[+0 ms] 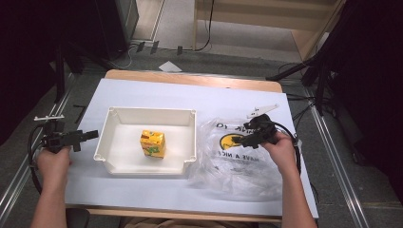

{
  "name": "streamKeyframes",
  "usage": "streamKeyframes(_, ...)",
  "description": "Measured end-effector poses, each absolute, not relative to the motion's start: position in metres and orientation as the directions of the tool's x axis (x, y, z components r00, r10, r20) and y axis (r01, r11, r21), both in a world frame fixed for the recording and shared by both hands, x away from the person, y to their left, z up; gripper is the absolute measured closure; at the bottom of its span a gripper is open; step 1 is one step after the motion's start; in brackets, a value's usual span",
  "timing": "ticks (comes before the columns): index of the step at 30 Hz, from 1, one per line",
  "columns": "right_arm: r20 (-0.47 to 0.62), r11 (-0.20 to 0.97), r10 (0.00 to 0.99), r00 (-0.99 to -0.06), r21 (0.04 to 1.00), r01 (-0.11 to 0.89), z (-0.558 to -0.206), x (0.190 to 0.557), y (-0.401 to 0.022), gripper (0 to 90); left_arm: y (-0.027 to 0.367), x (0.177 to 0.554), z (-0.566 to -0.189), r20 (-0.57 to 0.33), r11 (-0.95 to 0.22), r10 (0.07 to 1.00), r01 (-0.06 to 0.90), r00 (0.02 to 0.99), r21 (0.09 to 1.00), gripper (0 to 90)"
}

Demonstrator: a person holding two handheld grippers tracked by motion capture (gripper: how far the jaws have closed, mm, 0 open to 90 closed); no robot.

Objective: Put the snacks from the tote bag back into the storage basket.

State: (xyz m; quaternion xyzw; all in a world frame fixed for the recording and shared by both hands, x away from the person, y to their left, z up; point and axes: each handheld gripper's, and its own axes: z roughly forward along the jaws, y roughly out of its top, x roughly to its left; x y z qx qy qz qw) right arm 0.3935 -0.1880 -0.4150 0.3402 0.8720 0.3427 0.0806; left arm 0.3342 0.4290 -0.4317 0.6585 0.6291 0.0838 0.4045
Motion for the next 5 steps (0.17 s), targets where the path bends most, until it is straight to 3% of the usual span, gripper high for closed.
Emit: streamKeyframes(5,0.095,0.531,0.649,-0.755,0.655,0.538,-0.4149,0.3935,-0.1881,21.7,0.4290,0.3346,-0.4321,-0.398,0.116,0.897,0.763,0.195,0.636,15.6)
